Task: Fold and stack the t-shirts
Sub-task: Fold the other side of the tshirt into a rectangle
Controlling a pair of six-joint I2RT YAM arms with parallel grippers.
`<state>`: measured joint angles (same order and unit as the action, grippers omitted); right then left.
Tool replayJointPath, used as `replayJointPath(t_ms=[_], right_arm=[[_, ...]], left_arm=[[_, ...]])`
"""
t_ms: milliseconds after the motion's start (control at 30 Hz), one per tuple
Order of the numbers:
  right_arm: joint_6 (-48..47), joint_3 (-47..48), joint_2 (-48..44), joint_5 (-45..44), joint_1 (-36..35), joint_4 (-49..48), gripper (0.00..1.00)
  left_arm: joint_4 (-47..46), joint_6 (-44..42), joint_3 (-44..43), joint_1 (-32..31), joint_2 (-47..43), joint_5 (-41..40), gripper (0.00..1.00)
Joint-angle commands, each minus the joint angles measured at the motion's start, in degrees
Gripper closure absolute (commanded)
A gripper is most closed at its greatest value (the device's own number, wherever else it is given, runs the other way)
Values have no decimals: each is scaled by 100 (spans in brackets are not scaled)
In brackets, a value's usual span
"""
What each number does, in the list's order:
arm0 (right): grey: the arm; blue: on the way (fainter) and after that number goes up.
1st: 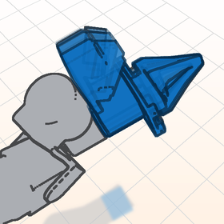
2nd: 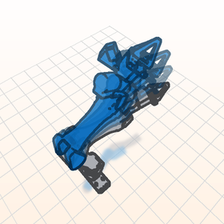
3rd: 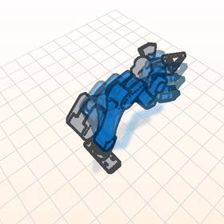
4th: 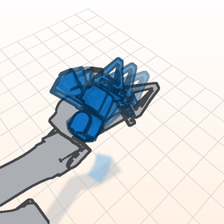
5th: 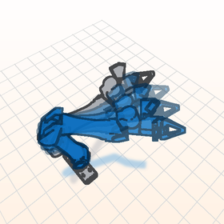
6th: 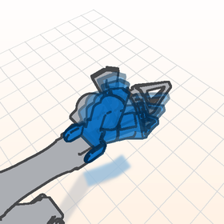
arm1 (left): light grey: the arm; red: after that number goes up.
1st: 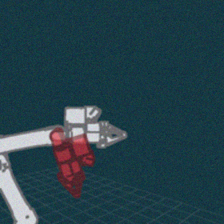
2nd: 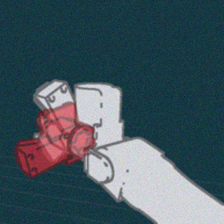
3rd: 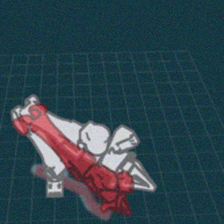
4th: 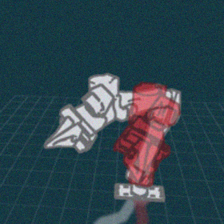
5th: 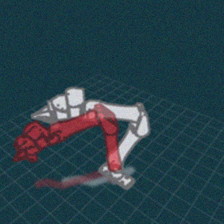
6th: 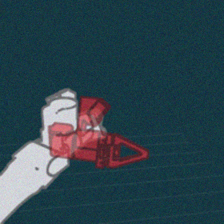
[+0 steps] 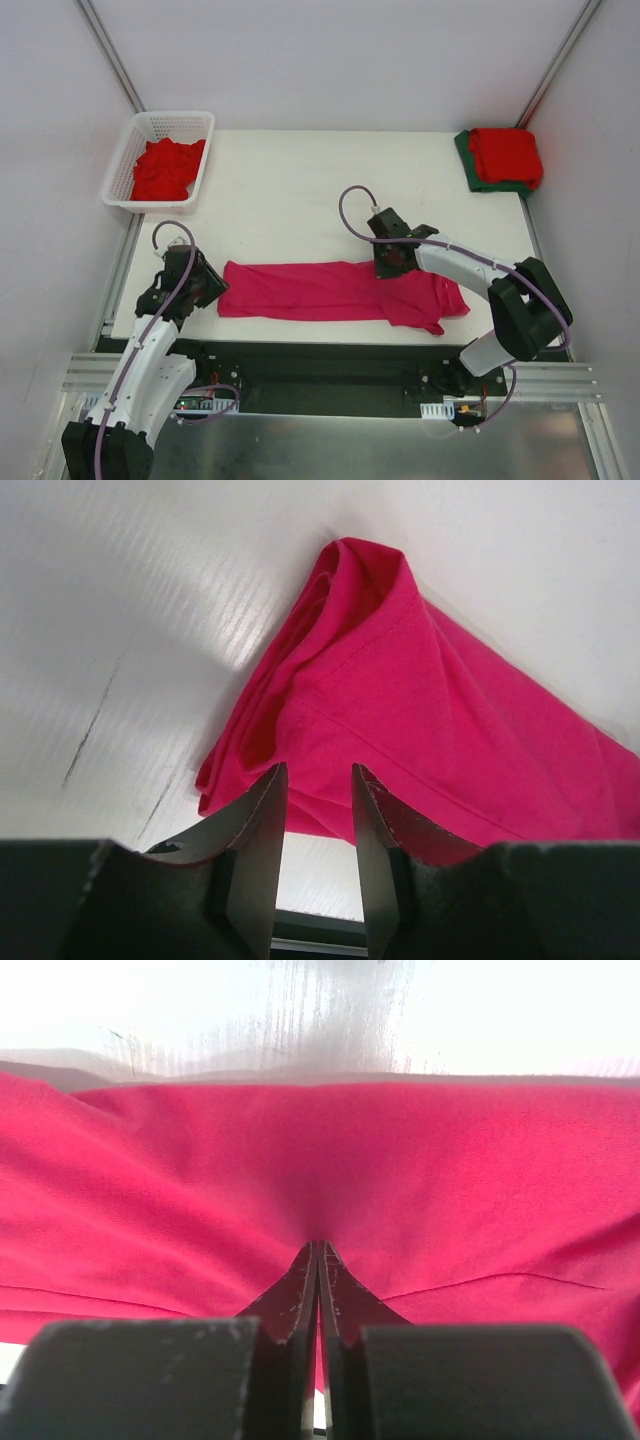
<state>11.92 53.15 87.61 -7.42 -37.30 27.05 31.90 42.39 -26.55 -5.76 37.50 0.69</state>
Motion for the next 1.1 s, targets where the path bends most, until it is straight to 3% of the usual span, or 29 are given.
replayJointPath(t_ms=[0, 267, 833, 933, 1067], right_arm=[[-15, 205, 19, 56, -32, -86, 99], [-23, 240, 63, 92, -32, -77, 98], [-67, 310, 274, 267, -23, -130, 99], [-111, 345, 344, 302, -23, -138, 99], [-164, 390, 423, 311, -23, -138, 99]], left_arm=[[-114, 15, 71, -110, 231, -324, 68], [-105, 208, 114, -478, 548, -657, 70], [-114, 191, 9, -637, 1154, -1035, 71], [-105, 173, -9, -646, 1216, -1062, 80], [-96, 199, -9, -637, 1208, -1036, 100]])
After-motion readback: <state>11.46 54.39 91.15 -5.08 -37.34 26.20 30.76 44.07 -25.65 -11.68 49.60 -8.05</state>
